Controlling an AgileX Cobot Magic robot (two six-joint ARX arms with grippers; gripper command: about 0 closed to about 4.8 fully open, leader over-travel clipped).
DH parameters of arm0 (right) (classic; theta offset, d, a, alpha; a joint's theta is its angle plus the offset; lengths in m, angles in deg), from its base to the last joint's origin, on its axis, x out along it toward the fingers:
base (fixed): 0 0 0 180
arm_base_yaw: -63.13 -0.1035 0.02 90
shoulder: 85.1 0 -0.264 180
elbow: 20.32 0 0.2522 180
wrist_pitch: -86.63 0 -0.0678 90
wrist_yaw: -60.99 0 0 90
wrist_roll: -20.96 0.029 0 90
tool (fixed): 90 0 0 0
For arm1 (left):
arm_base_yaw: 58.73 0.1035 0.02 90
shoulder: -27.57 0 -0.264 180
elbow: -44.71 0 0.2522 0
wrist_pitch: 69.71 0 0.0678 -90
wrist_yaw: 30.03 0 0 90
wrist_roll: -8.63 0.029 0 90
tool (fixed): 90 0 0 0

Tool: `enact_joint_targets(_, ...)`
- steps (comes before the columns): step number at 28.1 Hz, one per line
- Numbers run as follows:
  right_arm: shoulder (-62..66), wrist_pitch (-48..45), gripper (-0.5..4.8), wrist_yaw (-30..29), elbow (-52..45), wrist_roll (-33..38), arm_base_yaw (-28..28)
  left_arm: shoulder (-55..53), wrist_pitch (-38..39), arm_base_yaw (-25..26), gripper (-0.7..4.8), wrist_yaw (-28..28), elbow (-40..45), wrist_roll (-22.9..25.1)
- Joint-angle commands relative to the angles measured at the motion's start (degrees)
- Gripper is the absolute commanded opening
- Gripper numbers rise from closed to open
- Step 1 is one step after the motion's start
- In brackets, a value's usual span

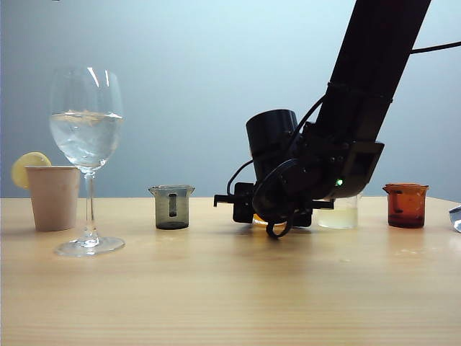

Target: Pick up the second measuring cup from the left, pour the orange juice inside into the goblet, and finally put the measuring cup back in its original place.

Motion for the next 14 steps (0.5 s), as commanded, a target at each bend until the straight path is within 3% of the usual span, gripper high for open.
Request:
enact_joint_targets(1,0.0,0.4,1.94,-1.8,0.2,0.4,0.0,0.1,-0.7,0.0,-0.05,0.0,-0.3,0.0)
enact_joint_targets(10,-5.3,2.5,1.93,-5.6,0.2,-5.2,-1.6,0.1,-0.7,0.0,-0.05,0.0,-0.3,0.0)
enact_joint_targets(14,-10.0,6.0,1.93,-11.9,0.2,-5.3,-2.7,0.1,-0.7,0.0,-0.05,0.0,-0.3,0.0)
